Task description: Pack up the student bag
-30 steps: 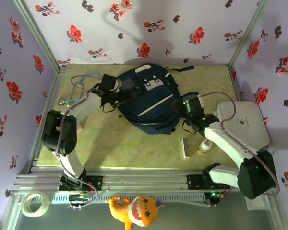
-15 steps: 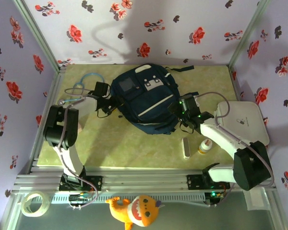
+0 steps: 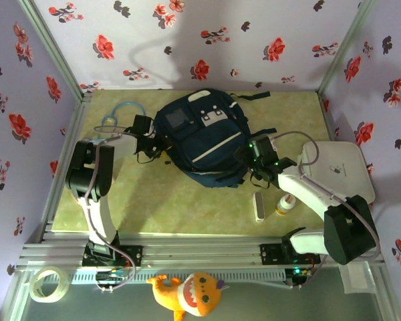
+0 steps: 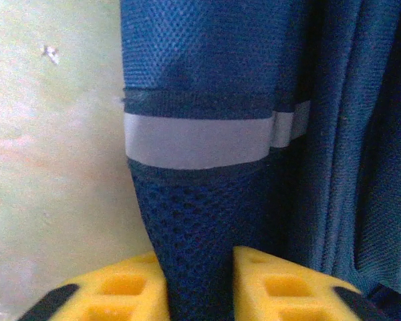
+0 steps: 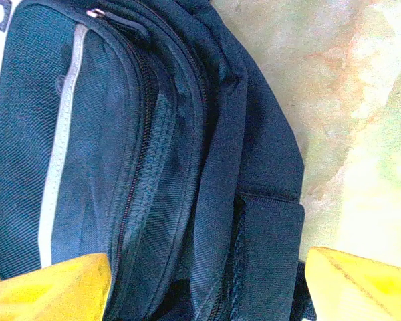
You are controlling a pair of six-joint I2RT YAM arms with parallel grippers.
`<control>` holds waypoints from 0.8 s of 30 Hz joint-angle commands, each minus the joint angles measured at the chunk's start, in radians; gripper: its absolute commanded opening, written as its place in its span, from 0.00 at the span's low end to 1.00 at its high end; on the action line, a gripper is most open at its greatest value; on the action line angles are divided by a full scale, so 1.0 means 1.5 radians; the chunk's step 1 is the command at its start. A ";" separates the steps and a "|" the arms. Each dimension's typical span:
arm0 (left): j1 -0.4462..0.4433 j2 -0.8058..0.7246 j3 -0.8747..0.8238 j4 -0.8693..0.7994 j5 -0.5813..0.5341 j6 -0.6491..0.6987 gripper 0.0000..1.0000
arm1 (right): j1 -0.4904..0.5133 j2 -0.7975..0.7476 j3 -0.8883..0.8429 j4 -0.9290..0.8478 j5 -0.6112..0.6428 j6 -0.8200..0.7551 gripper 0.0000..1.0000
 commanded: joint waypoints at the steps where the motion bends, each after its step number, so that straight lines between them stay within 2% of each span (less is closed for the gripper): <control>1: 0.005 0.007 0.013 0.022 0.009 -0.007 0.16 | 0.003 0.016 -0.010 0.017 -0.007 0.011 0.74; 5: 0.007 -0.009 0.003 0.029 0.009 -0.013 0.00 | 0.004 0.048 -0.006 0.037 -0.035 0.002 0.61; 16: 0.008 -0.127 -0.032 -0.012 0.020 0.015 0.00 | -0.015 0.159 0.056 0.085 -0.038 -0.076 0.37; 19: 0.006 -0.163 -0.044 -0.038 0.032 0.041 0.00 | -0.040 0.200 0.101 0.095 -0.062 -0.114 0.35; 24: -0.013 -0.227 -0.090 -0.040 0.037 0.032 0.00 | -0.077 0.280 0.200 0.094 -0.091 -0.185 0.32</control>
